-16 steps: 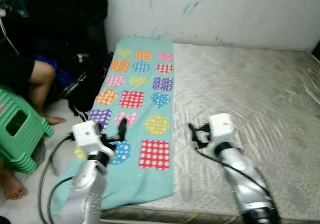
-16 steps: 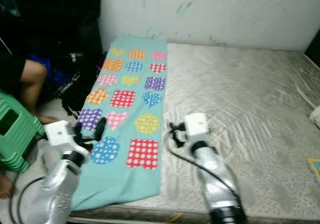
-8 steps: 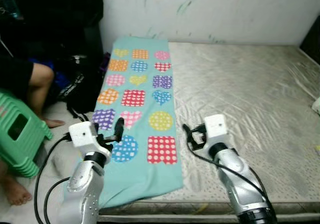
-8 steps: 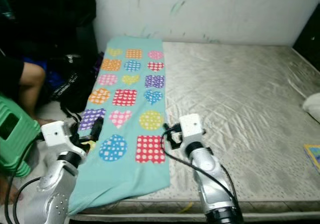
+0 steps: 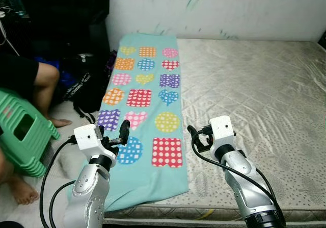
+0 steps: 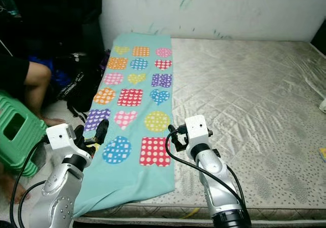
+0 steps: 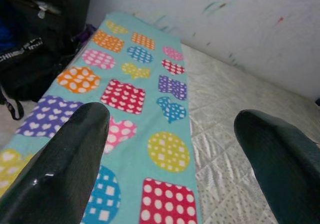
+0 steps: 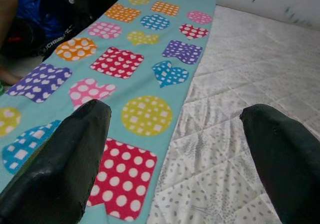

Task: Clean up the room

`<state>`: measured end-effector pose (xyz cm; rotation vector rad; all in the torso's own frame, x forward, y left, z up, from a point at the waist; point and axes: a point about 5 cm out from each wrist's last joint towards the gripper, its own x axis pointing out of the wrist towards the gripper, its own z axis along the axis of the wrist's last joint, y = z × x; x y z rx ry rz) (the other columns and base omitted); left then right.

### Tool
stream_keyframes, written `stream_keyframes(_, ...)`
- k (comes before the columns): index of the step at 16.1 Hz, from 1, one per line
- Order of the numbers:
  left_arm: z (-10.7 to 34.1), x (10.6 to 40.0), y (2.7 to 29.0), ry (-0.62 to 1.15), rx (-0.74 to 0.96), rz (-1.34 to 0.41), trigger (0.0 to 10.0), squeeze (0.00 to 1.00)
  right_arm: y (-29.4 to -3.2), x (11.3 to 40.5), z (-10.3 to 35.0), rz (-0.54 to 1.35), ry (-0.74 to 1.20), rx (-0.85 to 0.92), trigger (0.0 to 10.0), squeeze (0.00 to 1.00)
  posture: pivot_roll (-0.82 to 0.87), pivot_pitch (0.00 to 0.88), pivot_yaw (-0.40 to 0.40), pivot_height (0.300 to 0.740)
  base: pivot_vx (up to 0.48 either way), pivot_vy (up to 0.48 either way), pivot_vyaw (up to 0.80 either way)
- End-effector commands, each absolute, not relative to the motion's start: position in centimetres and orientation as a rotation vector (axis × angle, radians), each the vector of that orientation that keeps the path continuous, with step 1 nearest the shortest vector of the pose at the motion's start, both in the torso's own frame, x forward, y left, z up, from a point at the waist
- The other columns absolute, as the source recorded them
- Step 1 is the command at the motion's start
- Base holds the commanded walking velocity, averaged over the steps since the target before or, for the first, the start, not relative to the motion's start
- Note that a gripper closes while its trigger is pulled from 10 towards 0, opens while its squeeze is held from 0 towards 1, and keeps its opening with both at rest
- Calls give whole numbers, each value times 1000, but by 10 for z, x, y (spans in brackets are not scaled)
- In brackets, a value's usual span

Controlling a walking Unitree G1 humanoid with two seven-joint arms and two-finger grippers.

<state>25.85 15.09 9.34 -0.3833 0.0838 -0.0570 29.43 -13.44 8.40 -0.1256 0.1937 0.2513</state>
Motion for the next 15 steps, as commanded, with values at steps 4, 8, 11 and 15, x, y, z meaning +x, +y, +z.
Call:
stream_keyframes(4,84,248,165,123,-301,-18,10000,0,-141,294,86,232,175,-108,10000,0,-110,0,-17,740,0,0,0)
stream_keyframes(8,75,236,193,163,-263,47,10000,0,-163,282,74,188,230,-129,10000,0,-103,0,-15,740,0,0,0)
stream_keyframes(11,80,244,186,145,-280,28,10000,0,-159,289,78,172,215,-100,10000,0,-100,0,-13,740,0,0,0)
stream_keyframes(15,82,247,181,137,-289,12,10000,0,-158,288,79,174,207,-92,10000,0,-102,0,-11,740,0,332,-667)
